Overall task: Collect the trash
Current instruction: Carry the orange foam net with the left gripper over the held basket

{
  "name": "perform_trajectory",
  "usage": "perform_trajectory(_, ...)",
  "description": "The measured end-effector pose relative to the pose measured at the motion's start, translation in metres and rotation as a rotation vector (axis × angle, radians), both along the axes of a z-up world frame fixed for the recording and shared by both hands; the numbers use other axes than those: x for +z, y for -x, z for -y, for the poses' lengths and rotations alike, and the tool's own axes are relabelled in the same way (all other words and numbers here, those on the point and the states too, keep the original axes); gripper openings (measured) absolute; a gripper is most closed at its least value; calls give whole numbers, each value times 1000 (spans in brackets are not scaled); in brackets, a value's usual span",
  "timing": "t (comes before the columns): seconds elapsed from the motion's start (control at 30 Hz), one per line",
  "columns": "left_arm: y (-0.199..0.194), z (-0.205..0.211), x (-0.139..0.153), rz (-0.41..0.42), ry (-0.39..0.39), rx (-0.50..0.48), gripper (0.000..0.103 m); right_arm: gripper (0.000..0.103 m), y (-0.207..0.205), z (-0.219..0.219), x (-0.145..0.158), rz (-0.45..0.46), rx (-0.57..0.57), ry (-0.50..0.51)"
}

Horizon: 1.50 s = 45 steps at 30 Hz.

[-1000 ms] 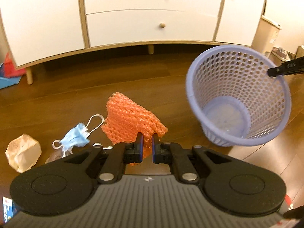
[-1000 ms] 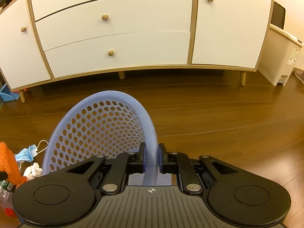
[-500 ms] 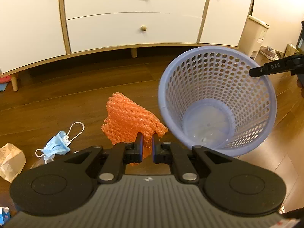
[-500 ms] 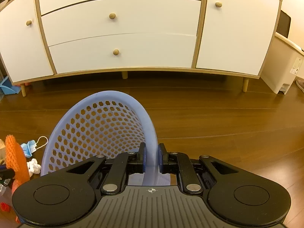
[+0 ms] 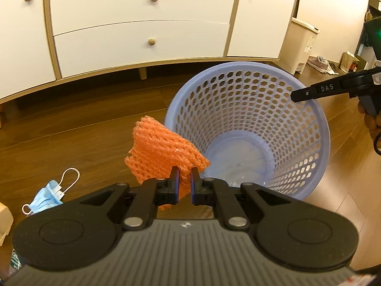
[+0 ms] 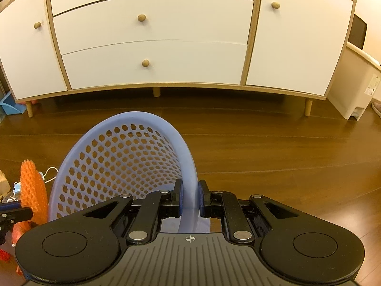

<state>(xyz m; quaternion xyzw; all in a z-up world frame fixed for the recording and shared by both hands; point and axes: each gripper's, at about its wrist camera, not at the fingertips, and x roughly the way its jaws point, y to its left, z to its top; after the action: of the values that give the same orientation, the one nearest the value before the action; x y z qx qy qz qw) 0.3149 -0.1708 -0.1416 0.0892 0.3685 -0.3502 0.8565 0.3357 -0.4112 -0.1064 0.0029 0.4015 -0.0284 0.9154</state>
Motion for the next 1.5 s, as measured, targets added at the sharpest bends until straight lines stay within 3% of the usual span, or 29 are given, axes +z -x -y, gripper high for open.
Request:
perform_trajectory(1.33,1,34,5,16,44,-117,6,9,2,-1,-4,1,27,11)
perform_trajectory(1.43,3,37,4,18,25,-124,10,9,2,-1,-4,1,29,11)
perform_trajectory(1.5,4,39,2,10,13,-124,22,9,1,-2,-3,1,30,13)
